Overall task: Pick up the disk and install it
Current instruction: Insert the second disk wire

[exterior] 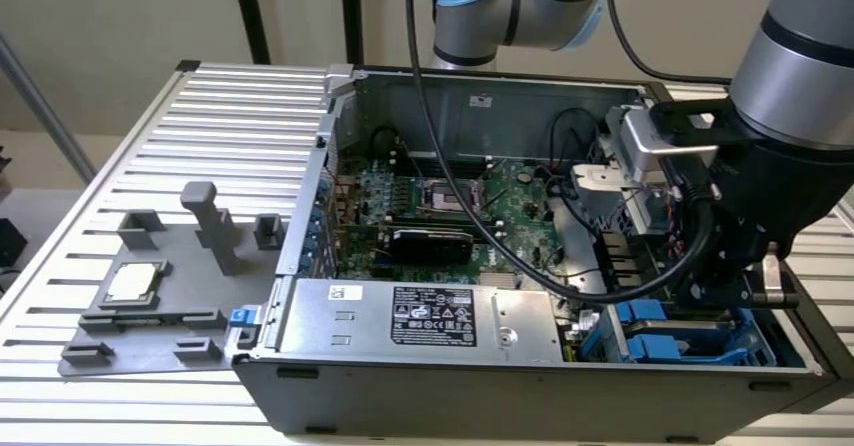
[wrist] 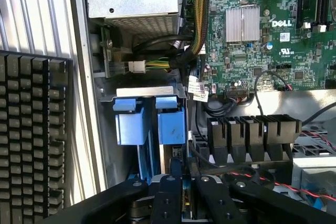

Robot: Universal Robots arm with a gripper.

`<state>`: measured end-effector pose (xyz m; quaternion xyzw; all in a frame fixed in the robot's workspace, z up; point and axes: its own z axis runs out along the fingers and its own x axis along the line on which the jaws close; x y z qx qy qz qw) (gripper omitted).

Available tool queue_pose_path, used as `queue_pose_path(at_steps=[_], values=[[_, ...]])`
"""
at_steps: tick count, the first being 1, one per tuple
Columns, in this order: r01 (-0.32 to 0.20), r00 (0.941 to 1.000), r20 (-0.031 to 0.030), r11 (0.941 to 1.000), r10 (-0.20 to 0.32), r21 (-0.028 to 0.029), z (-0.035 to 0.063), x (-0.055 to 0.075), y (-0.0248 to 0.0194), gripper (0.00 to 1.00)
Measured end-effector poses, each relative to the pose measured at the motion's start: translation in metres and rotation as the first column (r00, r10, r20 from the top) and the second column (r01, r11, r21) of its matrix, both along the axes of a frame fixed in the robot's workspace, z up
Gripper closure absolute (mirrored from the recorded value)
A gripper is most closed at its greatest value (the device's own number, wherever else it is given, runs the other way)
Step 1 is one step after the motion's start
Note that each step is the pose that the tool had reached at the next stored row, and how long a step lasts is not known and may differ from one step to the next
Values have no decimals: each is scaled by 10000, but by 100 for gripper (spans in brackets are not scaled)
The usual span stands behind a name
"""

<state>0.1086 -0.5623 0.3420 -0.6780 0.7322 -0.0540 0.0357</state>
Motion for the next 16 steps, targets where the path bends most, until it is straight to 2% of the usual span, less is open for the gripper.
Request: queue_pose_path(at_steps=[8, 16], values=[[-112, 9999, 0, 9999, 112, 0, -1, 0, -18, 84], [-540, 9985, 0, 9985, 540, -1, -2, 1, -18, 84]])
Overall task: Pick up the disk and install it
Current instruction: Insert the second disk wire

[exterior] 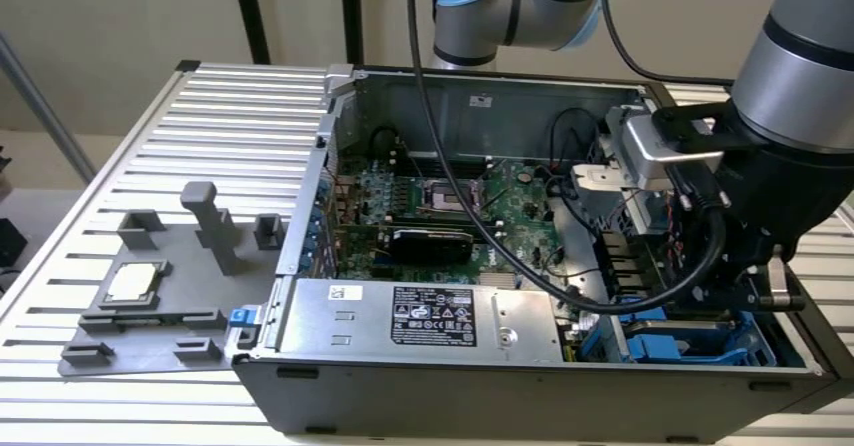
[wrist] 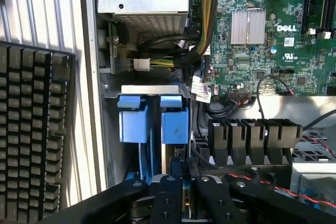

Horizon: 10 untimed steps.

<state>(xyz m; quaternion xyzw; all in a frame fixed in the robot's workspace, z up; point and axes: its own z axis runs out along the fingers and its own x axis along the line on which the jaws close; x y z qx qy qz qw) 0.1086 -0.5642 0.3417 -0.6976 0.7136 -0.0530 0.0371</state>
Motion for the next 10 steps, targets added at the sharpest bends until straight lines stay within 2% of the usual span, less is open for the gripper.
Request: queue_pose_path(at_steps=[10], values=[[-259, 9997, 0, 9997, 259, 1, -22, -1, -52, 84]])
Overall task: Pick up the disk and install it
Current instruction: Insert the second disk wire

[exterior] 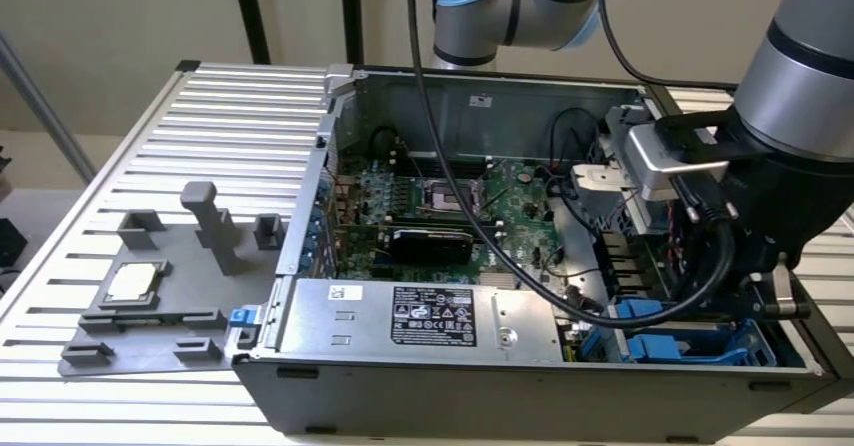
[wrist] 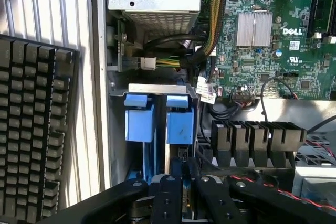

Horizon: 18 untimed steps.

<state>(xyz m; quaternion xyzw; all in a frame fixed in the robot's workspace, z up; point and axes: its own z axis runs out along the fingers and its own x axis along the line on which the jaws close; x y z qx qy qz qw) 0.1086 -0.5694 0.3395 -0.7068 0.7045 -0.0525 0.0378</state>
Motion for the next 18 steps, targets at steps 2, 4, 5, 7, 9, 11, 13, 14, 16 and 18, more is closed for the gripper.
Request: queue_pose_path(at_steps=[2, 4, 5, 7, 9, 11, 13, 14, 16, 18], values=[[-41, 10000, 0, 10000, 41, -2, -11, 0, -3, 84], [-75, 10000, 0, 10000, 75, -2, -18, 0, -5, 84], [-86, 10000, 0, 10000, 86, -2, -20, 0, -5, 84], [-99, 10000, 0, 10000, 99, -2, -21, 0, -5, 84], [-109, 9999, 1, 9999, 109, 1, -24, 0, -5, 82], [-111, 9999, 1, 9999, 111, 4, -13, 0, -5, 76], [-112, 9999, 0, 9999, 112, 0, 28, 0, -5, 76], [-113, 9999, 0, 9999, 113, 1, 49, -2, -5, 76], [-112, 9999, 0, 9999, 112, 0, 79, -20, -5, 76], [-112, 9999, 0, 9999, 112, 2, 94, -62, -5, 76]])
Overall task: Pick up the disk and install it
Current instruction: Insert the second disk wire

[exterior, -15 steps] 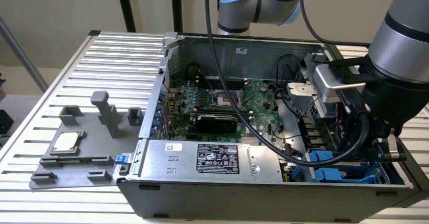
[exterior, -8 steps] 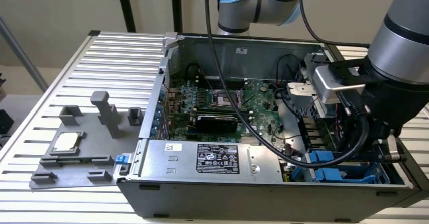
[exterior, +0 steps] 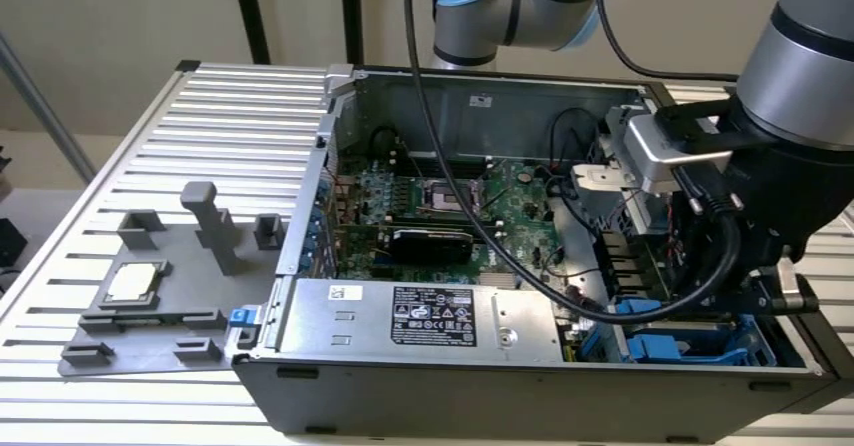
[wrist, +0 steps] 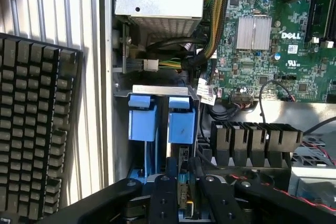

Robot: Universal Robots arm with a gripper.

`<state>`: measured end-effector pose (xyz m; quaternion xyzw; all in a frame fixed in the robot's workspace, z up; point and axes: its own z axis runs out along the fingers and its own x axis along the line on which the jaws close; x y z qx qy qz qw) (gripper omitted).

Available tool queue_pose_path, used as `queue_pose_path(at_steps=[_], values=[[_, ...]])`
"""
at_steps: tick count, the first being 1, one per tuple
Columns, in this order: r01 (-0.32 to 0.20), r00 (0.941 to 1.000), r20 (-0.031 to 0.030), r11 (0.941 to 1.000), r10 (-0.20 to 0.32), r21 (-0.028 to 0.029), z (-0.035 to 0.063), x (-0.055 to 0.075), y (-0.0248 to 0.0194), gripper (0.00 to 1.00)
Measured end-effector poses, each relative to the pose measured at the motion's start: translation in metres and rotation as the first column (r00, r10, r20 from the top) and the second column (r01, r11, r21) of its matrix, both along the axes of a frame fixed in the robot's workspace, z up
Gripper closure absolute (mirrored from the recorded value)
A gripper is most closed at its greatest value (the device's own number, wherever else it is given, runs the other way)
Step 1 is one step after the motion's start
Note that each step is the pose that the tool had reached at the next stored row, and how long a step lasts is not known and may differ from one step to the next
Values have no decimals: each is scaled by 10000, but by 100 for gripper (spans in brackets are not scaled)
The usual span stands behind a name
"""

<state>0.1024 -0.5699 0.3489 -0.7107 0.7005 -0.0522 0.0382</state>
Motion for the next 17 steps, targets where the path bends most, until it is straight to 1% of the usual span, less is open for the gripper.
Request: queue_pose_path(at_steps=[6, 7, 8, 9, 10, 17], values=[[-4, 10000, 0, 10000, 4, -2, 27, -189, 0, 76], [-3, 10000, 1, 10000, 3, -2, 31, -213, 0, 78], [-3, 10000, 5, 10000, 3, -1, 31, -229, 2, 84], [-3, 10000, 9, 10000, 3, 1, 30, -236, 3, 84], [-4, 10000, 9, 10000, 4, 1, 31, -236, 3, 89], [-4, 10000, 9, 10000, 4, 1, 32, -236, 3, 89]])
